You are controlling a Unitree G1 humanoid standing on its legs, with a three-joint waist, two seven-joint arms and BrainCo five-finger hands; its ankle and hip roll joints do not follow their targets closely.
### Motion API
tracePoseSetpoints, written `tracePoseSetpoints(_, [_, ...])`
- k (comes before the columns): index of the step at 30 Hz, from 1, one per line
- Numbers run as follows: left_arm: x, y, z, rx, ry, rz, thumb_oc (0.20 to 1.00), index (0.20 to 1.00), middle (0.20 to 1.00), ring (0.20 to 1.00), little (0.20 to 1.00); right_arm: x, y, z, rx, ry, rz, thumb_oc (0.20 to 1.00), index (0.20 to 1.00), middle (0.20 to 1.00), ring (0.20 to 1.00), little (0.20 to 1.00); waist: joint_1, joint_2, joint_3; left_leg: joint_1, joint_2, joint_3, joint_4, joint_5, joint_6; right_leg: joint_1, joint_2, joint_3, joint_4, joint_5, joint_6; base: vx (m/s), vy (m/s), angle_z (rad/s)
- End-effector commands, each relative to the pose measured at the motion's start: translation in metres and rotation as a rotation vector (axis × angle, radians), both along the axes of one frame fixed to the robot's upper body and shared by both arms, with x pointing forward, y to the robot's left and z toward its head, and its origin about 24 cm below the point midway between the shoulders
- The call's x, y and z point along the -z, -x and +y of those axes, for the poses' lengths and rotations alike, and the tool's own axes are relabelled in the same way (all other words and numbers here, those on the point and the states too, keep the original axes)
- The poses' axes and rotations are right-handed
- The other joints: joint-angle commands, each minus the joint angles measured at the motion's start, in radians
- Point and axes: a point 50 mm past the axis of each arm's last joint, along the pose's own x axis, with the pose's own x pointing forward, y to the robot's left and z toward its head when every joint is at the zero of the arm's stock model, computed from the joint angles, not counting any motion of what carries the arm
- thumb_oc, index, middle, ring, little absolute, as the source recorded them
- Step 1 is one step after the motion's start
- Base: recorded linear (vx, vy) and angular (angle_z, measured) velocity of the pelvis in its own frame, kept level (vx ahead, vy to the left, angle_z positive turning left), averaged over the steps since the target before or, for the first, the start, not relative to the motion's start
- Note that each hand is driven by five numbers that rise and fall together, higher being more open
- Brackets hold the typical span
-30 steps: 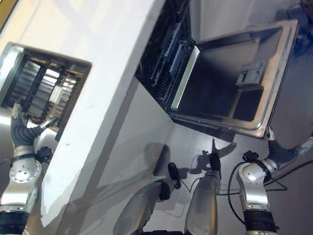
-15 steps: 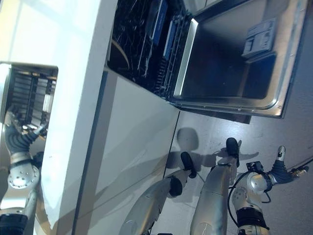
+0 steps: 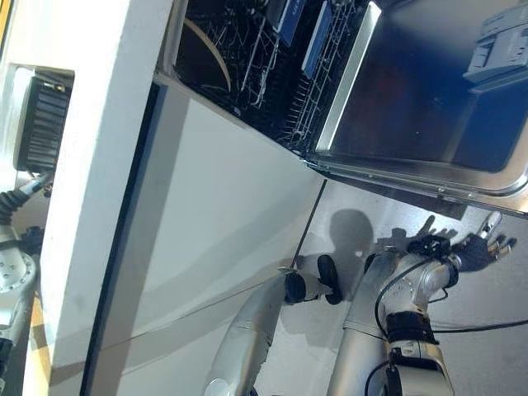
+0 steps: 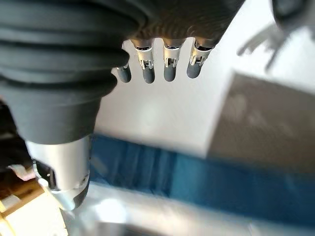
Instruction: Pick up plates and place into dishwasher.
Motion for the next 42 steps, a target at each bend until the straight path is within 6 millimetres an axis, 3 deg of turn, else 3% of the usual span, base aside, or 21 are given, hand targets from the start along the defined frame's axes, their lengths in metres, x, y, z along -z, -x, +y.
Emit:
tracePoseSetpoints(1, [0.061, -0.01, -0.133, 0.422, 0.351, -0.018, 1.0, 1.0, 1.0, 1.0, 1.0, -0.071, -0.034, 0.03, -0.367, 0.268, -0.32, 1.0, 1.0, 1.0, 1.0, 1.0, -0.045, 0.088, 0.142, -0.063, 0.002, -0.096, 0.052, 0.022, -0.062, 0.005, 0.122, -0.104, 0.09, -0.022, -0.137, 0.02, -0.056, 0.27])
tracePoseSetpoints(7, [0.063, -0.013, -0.119, 0.391, 0.387, 0.009, 1.0, 1.0, 1.0, 1.0, 1.0, -0.119, -0.036, 0.069, -0.705, 0.616, -0.612, 1.0, 1.0, 1.0, 1.0, 1.0, -0.056, 0.057, 0.142, -0.095, 0.019, -0.097, 0.133, 0.002, -0.073, -0.017, 0.128, -0.113, 0.151, -0.049, -0.146, 0.03, 0.009, 0.17])
tracePoseSetpoints(10, [0.065, -0.012, -0.11, 0.38, 0.398, 0.017, 1.0, 1.0, 1.0, 1.0, 1.0, -0.138, -0.028, 0.08, -0.77, 0.748, -0.72, 1.0, 1.0, 1.0, 1.0, 1.0, -0.061, 0.046, 0.142, -0.08, 0.028, -0.101, 0.138, 0.0, -0.078, -0.005, 0.127, -0.116, 0.152, -0.046, -0.143, 0.05, 0.065, 0.05])
tracePoseSetpoints(14, [0.066, -0.01, -0.099, 0.37, 0.413, 0.021, 1.0, 1.0, 1.0, 1.0, 1.0, -0.165, -0.011, 0.094, -0.835, 0.921, -0.859, 1.0, 1.0, 1.0, 1.0, 1.0, -0.065, 0.032, 0.142, -0.018, 0.032, -0.109, 0.096, 0.015, -0.09, 0.045, 0.122, -0.128, 0.102, -0.02, -0.132, 0.04, 0.099, -0.02])
tracePoseSetpoints(18, [0.067, -0.007, -0.094, 0.371, 0.432, 0.02, 1.0, 1.0, 1.0, 1.0, 1.0, -0.179, -0.002, 0.105, -0.908, 1.039, -0.91, 1.0, 1.0, 1.0, 1.0, 1.0, -0.058, 0.028, 0.142, 0.085, 0.024, -0.128, -0.024, 0.054, -0.096, 0.133, 0.115, -0.146, 0.0, 0.011, -0.127, 0.02, 0.125, -0.06])
tracePoseSetpoints(21, [0.067, -0.007, -0.092, 0.372, 0.448, 0.017, 1.0, 1.0, 1.0, 1.0, 1.0, -0.182, 0.002, 0.116, -1.001, 1.12, -0.936, 1.0, 1.0, 1.0, 1.0, 1.0, -0.048, 0.024, 0.142, 0.162, 0.02, -0.147, -0.124, 0.09, -0.101, 0.205, 0.1, -0.16, -0.08, 0.035, -0.124, -0.03, 0.121, -0.11])
tracePoseSetpoints(23, [0.065, -0.007, -0.09, 0.376, 0.455, 0.012, 1.0, 1.0, 1.0, 1.0, 1.0, -0.183, 0.002, 0.122, -1.038, 1.162, -0.925, 1.0, 1.0, 1.0, 1.0, 1.0, -0.037, 0.02, 0.142, 0.206, 0.02, -0.156, -0.209, 0.149, -0.103, 0.252, 0.088, -0.18, -0.157, 0.084, -0.123, -0.09, 0.1, -0.05])
tracePoseSetpoints(29, [0.061, -0.014, -0.094, 0.389, 0.46, 0.011, 1.0, 1.0, 1.0, 1.0, 1.0, -0.179, -0.001, 0.136, -1.085, 1.16, -0.896, 1.0, 1.0, 1.0, 1.0, 1.0, 0.001, -0.012, 0.135, 0.347, 0.025, -0.203, -0.396, 0.235, -0.111, 0.426, 0.066, -0.244, -0.331, 0.131, -0.105, -0.02, 0.038, 0.09])
tracePoseSetpoints(35, [0.057, -0.014, -0.089, 0.388, 0.418, 0.039, 1.0, 1.0, 1.0, 1.0, 1.0, -0.158, -0.002, 0.136, -1.072, 1.098, -0.86, 1.0, 1.0, 1.0, 1.0, 1.0, 0.076, -0.079, 0.066, 0.455, 0.009, -0.276, -0.515, 0.279, -0.111, 0.595, 0.052, -0.334, -0.474, 0.159, -0.091, 0.03, -0.066, 0.35])
tracePoseSetpoints(42, [0.05, -0.011, -0.088, 0.485, 0.307, 0.084, 1.0, 1.0, 1.0, 1.0, 1.0, -0.131, 0.004, 0.143, -1.024, 1.011, -0.879, 1.0, 1.0, 1.0, 1.0, 1.0, 0.174, -0.181, -0.005, 0.551, 0.009, -0.379, -0.635, 0.331, -0.101, 0.781, 0.062, -0.443, -0.629, 0.204, -0.08, 0.06, -0.197, 0.6])
